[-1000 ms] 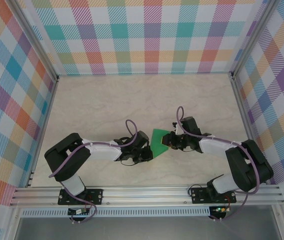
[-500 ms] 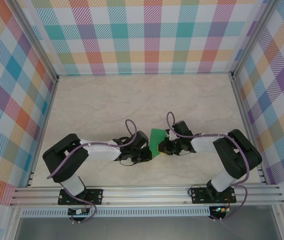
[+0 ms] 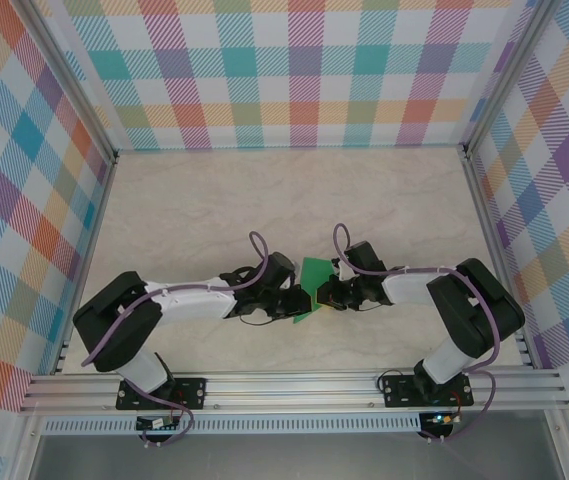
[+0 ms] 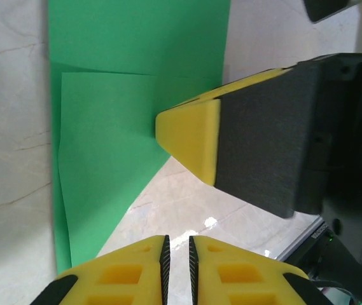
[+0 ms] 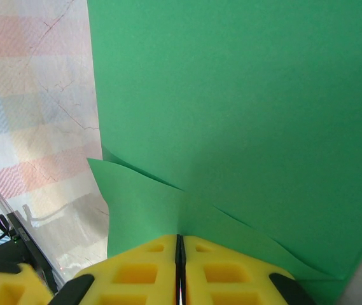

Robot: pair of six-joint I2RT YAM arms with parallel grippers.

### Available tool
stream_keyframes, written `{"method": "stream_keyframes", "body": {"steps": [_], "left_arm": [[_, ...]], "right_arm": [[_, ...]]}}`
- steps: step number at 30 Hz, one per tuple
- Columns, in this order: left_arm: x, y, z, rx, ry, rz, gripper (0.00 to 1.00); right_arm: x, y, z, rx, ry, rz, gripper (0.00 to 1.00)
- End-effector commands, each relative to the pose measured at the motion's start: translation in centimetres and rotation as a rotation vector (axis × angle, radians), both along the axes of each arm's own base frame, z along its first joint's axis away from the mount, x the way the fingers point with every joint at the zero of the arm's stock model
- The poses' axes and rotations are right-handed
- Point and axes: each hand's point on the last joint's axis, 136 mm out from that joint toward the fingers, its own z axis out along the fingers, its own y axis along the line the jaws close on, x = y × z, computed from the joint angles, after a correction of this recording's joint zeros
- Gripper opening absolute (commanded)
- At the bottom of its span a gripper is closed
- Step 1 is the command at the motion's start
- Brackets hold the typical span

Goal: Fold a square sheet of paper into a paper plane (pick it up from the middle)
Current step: Third fold the triangle at the center of the table.

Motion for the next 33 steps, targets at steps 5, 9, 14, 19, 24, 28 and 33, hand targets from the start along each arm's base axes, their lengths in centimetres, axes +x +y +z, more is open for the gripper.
{"method": "stream_keyframes", "body": {"steps": [5, 9, 14, 19, 24, 28, 33], "left_arm": [[-1.2, 2.3, -4.8, 0.1, 0.097, 0.027, 0.18], [-2.3, 4.4, -6.0, 0.168, 0.114, 0.039, 0.18], [-3.2, 6.1, -6.4, 0.198, 0.118, 0.056, 0.17], [-3.2, 6.1, -4.7, 0.161, 0.088, 0.05, 0.18], [-2.7, 6.1, -2.0, 0.122, 0.02, 0.056, 0.19], [-1.5, 6.3, 0.0, 0.174, -0.054, 0.038, 0.19], [0.6, 5.2, 2.1, 0.189, -0.125, 0.041, 0.19]], "right_arm": [[-1.3, -2.3, -3.1, -0.149, 0.057, -0.019, 0.11], [-1.5, -2.7, -3.3, -0.167, 0.06, -0.018, 0.12], [-1.5, -2.7, -3.3, -0.171, 0.059, -0.016, 0.12], [-1.3, -2.6, -3.0, -0.167, 0.058, -0.02, 0.13], [-0.9, -2.3, -2.2, -0.159, 0.046, -0.015, 0.14], [-0.1, -1.6, -0.3, -0.124, 0.005, -0.014, 0.16], [0.7, -1.4, 2.5, -0.099, -0.056, -0.021, 0.21]]}}
